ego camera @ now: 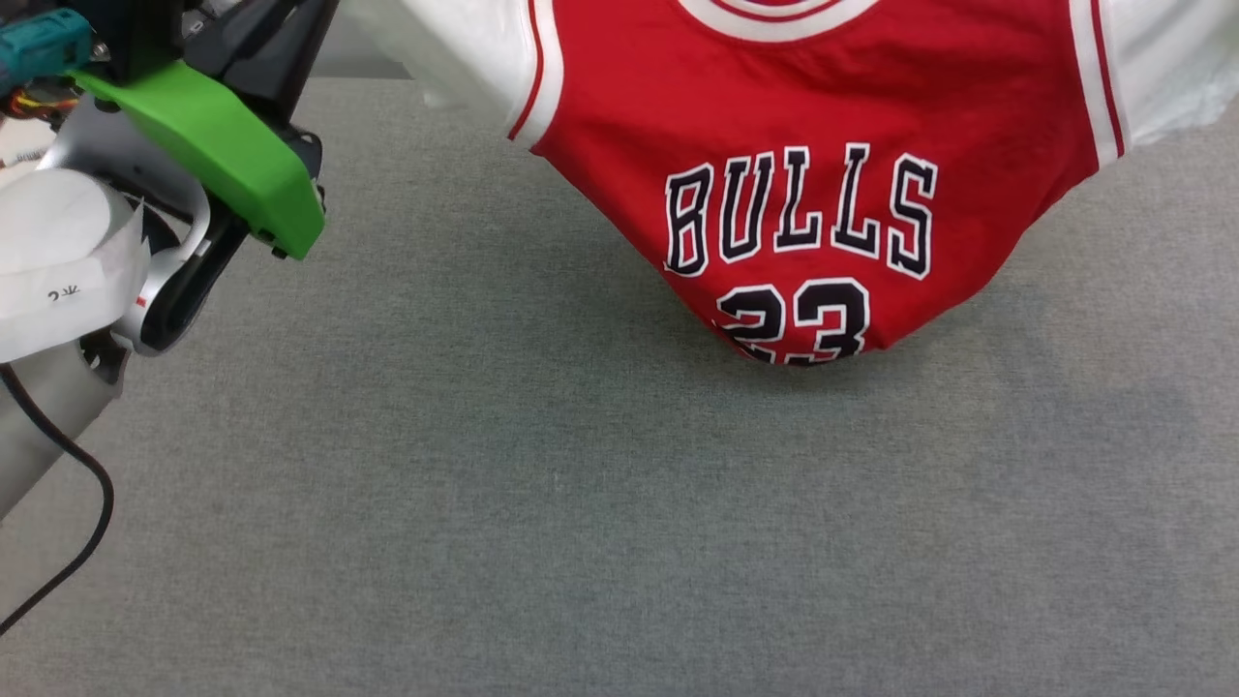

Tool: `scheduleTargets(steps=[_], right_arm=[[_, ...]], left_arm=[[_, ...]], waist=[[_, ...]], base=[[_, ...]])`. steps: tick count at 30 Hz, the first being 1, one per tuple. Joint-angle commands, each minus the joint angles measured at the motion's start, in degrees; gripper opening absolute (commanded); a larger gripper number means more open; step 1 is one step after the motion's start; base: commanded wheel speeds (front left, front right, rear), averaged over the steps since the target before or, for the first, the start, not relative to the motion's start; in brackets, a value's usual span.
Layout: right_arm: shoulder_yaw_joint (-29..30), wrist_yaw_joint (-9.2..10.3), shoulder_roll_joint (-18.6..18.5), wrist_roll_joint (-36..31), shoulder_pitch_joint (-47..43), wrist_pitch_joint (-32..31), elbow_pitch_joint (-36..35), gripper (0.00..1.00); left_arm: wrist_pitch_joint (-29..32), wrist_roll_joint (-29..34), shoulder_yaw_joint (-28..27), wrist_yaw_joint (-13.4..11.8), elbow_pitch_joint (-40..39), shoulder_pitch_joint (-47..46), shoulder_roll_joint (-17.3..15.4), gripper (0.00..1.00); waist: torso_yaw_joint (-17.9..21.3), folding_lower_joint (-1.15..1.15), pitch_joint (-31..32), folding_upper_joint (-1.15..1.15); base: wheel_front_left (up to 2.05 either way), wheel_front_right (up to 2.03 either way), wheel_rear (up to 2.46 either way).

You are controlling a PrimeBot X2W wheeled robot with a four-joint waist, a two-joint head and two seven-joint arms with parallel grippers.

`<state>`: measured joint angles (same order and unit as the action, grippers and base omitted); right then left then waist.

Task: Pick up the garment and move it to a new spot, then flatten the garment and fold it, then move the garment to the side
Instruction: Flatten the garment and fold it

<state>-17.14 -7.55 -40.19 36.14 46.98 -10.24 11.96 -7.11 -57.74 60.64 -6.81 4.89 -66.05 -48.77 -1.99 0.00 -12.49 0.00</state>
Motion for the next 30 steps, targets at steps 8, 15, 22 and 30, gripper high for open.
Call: scheduleTargets(steps=[8,15,22,30], right_arm=[[7.22,0.06,5.60,-4.35,0.48,0.80,-8.04,0.00],[9.46,0.06,10.13,-5.14,5.81,-0.67,-9.08,0.00],[9.70,0.06,12.70,-7.31,18.05,0.98,-1.50,0.00],[8.14,0.06,15.81,-13.38,38.17,7.16,12.91,0.00]], left_arm=[[-1.52,2.98,-3.69,-4.03,-4.10,-6.80,1.44,0.00],[-0.49,2.75,-5.68,-3.30,-1.05,-13.03,4.65,0.00],[-1.12,2.34,-8.31,-0.37,7.19,-21.81,9.71,0.00],[-2.83,5.26,-10.43,2.87,18.48,-36.17,15.33,0.00]], waist=[[1.99,0.00,0.73,0.00],[3.54,0.00,-3.30,0.00],[4.82,0.00,-10.80,0.00],[6.05,0.00,-18.82,0.00]], base=[[0.00,0.00,0.00],[0.00,0.00,0.00],[0.00,0.00,0.00],[0.00,0.00,0.00]])
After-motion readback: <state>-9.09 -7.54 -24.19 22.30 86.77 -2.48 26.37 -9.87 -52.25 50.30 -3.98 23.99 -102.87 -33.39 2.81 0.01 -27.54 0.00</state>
